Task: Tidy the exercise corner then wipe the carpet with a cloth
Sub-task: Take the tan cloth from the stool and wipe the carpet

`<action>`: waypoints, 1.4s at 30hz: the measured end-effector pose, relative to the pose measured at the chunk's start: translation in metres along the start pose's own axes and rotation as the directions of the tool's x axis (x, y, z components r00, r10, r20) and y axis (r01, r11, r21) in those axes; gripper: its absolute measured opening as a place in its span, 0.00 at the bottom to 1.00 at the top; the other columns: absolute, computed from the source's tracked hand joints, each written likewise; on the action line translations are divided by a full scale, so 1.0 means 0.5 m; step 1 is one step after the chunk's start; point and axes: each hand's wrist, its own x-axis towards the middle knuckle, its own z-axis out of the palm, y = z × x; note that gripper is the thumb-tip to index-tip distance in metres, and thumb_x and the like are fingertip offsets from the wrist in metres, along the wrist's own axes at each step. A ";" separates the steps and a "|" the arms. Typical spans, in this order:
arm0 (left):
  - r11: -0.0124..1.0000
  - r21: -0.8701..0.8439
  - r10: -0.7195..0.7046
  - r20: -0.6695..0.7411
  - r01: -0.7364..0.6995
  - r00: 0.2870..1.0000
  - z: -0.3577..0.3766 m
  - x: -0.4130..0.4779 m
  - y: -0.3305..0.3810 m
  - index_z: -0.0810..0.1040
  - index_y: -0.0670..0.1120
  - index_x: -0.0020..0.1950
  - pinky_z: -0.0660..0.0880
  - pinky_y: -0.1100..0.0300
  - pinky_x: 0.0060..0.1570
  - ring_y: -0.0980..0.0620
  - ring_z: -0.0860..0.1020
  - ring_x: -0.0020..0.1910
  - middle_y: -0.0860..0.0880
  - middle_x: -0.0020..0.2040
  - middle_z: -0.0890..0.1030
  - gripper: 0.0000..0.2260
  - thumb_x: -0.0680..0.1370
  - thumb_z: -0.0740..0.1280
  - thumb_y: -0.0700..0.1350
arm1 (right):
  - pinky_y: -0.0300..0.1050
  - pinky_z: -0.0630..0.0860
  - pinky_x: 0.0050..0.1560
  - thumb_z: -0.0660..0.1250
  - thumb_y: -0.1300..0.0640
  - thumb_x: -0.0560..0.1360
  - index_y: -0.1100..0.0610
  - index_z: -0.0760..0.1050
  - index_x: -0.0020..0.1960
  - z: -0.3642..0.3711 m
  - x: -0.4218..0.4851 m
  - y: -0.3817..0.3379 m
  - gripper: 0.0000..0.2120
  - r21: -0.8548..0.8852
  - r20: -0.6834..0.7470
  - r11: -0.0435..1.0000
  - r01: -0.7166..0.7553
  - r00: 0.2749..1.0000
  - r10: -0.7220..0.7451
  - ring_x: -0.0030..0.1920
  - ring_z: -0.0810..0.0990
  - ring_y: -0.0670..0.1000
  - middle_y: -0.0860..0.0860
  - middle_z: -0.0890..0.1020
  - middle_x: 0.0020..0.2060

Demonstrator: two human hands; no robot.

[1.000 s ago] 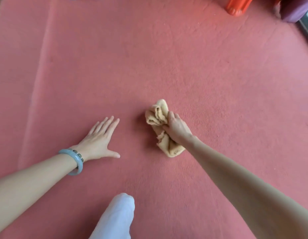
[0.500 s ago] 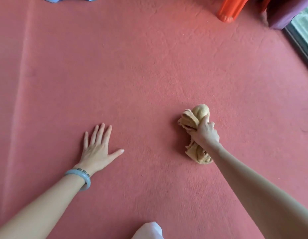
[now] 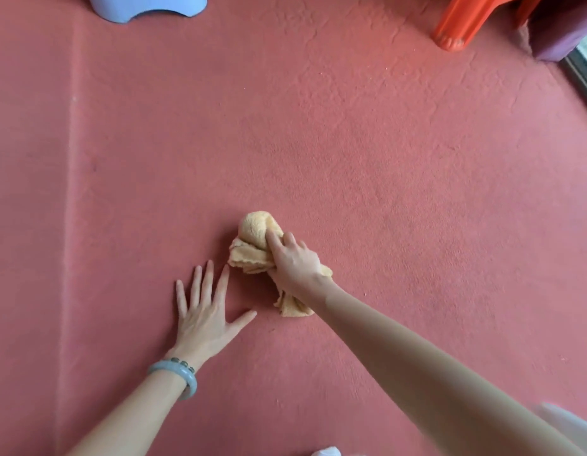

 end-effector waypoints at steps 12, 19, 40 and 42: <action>0.998 0.054 0.039 -0.089 -0.034 0.995 -0.035 0.069 0.021 0.49 0.51 0.78 0.40 0.43 0.73 0.45 0.46 0.77 0.45 0.78 0.49 0.43 0.68 0.46 0.73 | 0.49 0.69 0.37 0.69 0.50 0.70 0.57 0.65 0.62 -0.115 0.046 0.289 0.24 0.113 -0.129 0.971 -0.209 0.966 0.223 0.47 0.78 0.62 0.57 0.72 0.52; 0.999 0.036 -0.045 0.132 0.040 0.990 -0.044 0.101 0.056 0.26 0.57 0.71 0.32 0.43 0.71 0.49 0.28 0.72 0.47 0.74 0.28 0.48 0.62 0.45 0.78 | 0.55 0.70 0.46 0.67 0.50 0.72 0.58 0.66 0.59 -0.208 0.057 0.544 0.21 0.159 -0.247 0.797 -0.583 0.758 0.604 0.53 0.76 0.67 0.64 0.72 0.54; 0.995 0.080 -0.075 0.325 0.052 0.943 -0.080 0.103 0.063 0.18 0.56 0.64 0.30 0.44 0.70 0.50 0.22 0.68 0.49 0.67 0.20 0.62 0.57 0.66 0.75 | 0.48 0.71 0.45 0.61 0.53 0.76 0.53 0.63 0.68 -0.113 0.264 -0.054 0.22 -0.007 0.084 0.929 0.370 0.926 -0.368 0.57 0.78 0.59 0.56 0.74 0.60; 0.997 0.062 -0.070 0.311 0.053 0.948 -0.080 0.102 0.062 0.19 0.59 0.65 0.29 0.44 0.70 0.49 0.22 0.68 0.51 0.65 0.18 0.62 0.56 0.67 0.75 | 0.50 0.73 0.50 0.63 0.51 0.74 0.54 0.64 0.67 -0.153 0.305 0.029 0.23 0.061 0.023 0.977 0.203 0.979 -0.205 0.58 0.77 0.60 0.57 0.76 0.60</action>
